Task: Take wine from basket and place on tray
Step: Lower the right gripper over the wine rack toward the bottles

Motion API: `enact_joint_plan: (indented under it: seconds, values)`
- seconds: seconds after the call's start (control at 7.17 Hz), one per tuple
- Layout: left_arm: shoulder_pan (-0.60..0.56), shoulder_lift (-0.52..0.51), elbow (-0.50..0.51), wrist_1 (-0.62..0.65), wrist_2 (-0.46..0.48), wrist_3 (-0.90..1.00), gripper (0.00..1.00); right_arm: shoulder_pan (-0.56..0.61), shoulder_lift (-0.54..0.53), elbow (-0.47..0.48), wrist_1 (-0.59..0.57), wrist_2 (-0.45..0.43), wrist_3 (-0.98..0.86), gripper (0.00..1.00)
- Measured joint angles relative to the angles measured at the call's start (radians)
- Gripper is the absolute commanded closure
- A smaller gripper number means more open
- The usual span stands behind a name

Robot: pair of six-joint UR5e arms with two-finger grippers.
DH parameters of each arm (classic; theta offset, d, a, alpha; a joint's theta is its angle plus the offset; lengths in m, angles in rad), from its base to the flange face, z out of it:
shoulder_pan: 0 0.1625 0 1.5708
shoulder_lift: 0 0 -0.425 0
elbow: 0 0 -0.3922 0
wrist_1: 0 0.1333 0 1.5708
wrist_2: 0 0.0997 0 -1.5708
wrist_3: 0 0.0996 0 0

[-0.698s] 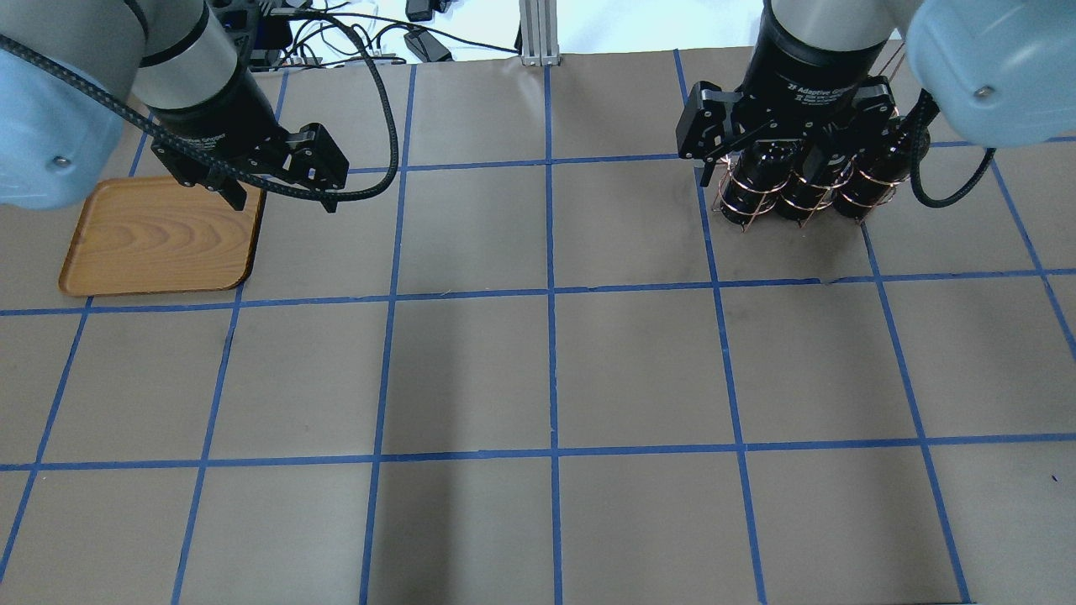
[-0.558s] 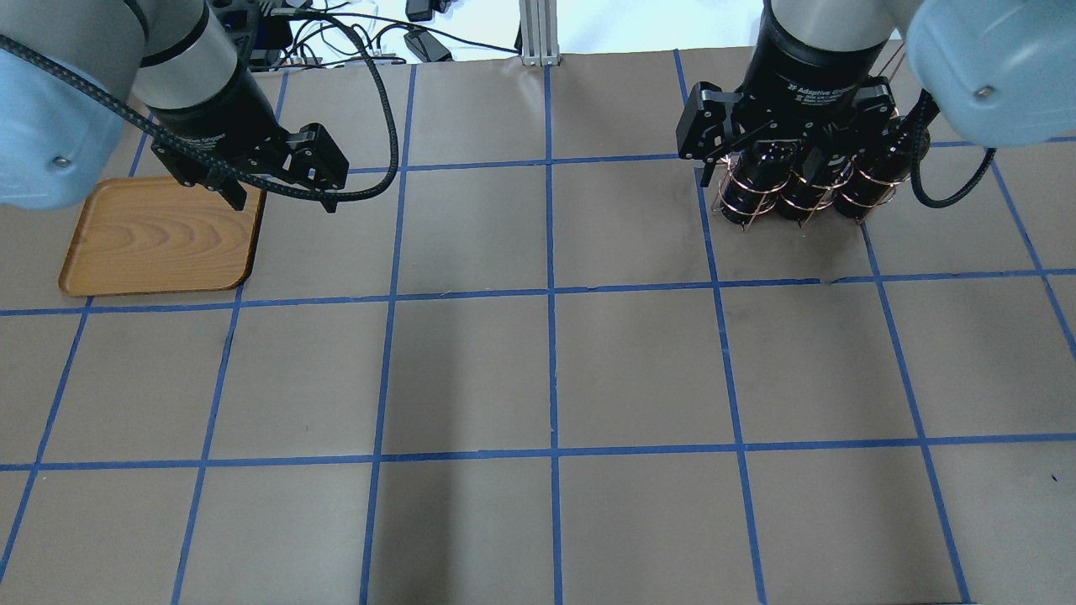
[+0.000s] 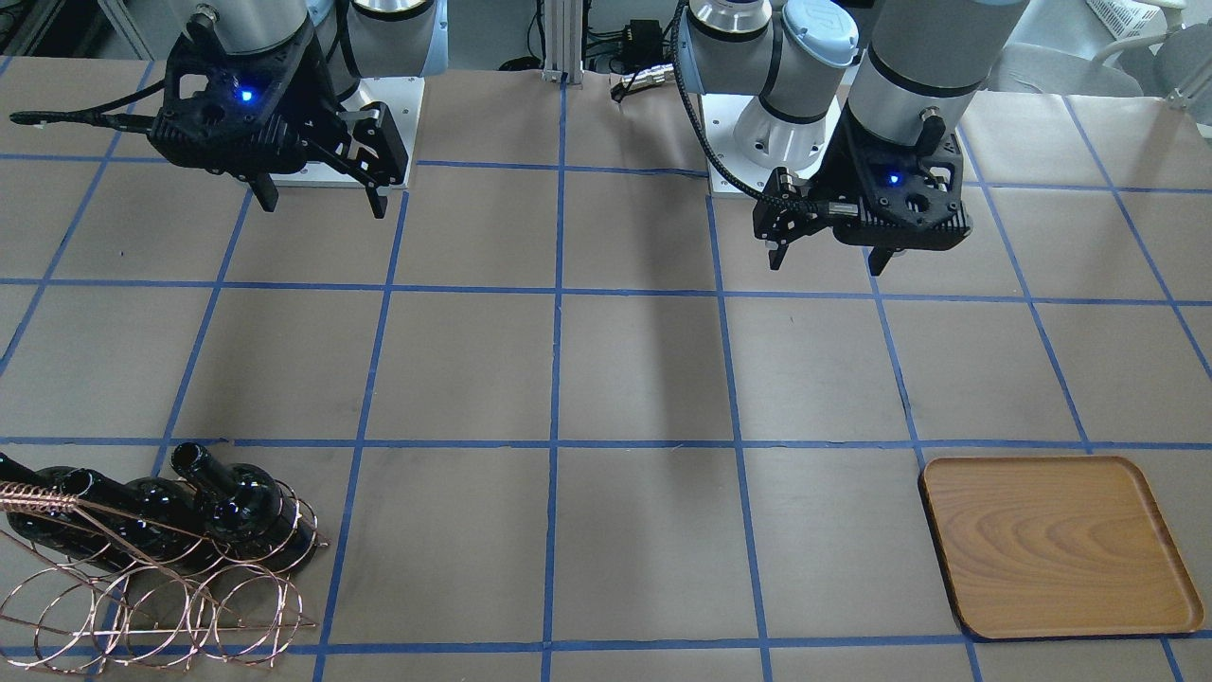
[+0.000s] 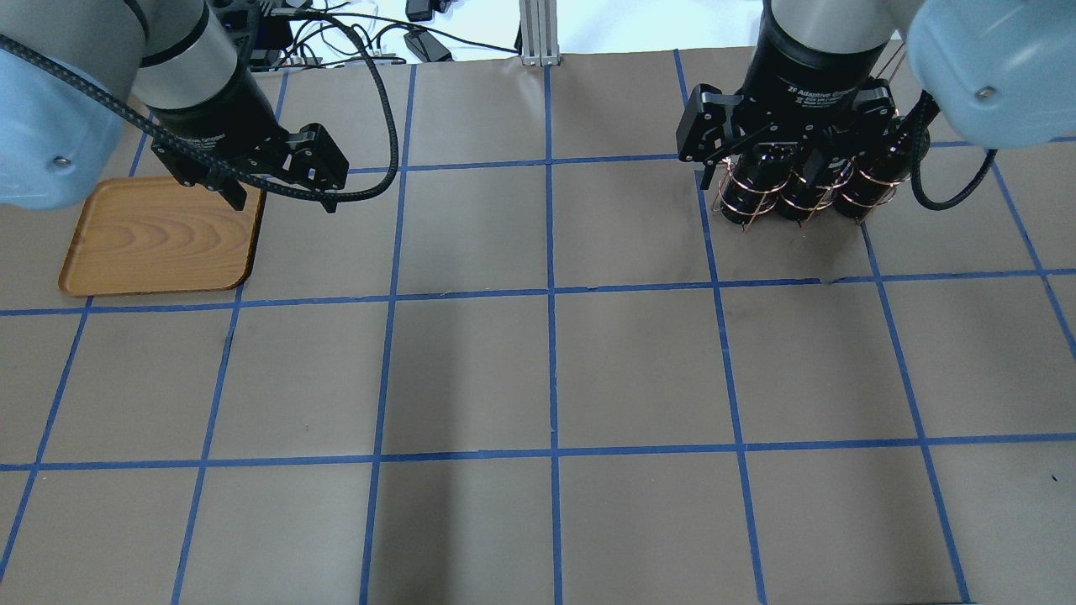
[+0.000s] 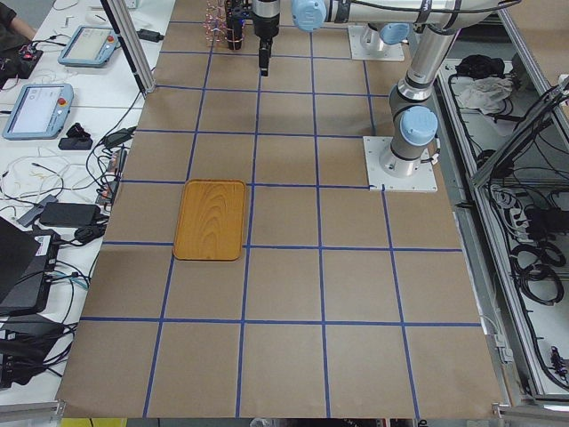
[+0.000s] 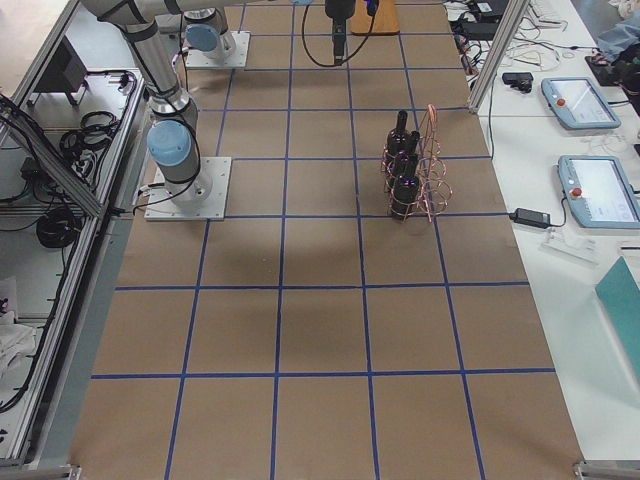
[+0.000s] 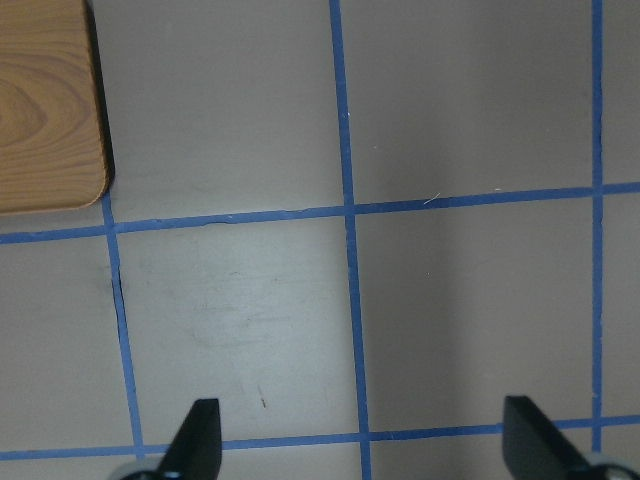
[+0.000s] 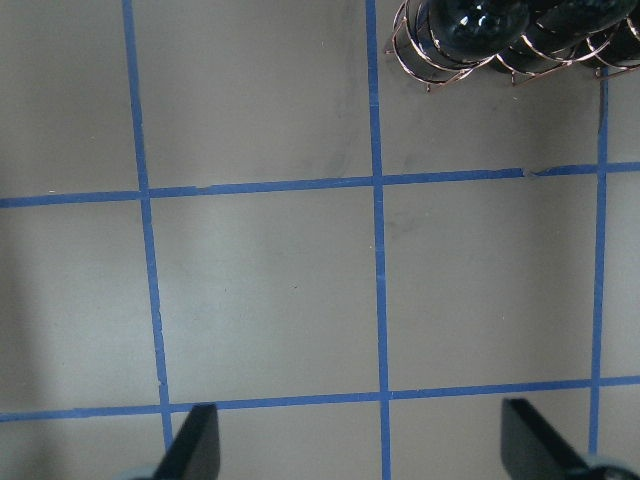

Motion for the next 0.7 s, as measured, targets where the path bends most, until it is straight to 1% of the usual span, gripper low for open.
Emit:
enact_joint_plan:
  seconds: [0.28, 0.42, 0.7]
  values:
    - [0.000, 0.000, 0.000, 0.000, 0.000, 0.000, 0.00, -0.006, 0.017, -0.004, -0.006, -0.043, -0.008, 0.00]
    - [0.000, 0.000, 0.000, 0.000, 0.000, 0.000, 0.00, -0.024, 0.048, -0.015, -0.018, -0.060, -0.019, 0.00]
    - [0.000, 0.000, 0.000, 0.001, 0.000, 0.000, 0.00, -0.099, 0.130, -0.064, -0.057, -0.066, -0.047, 0.00]
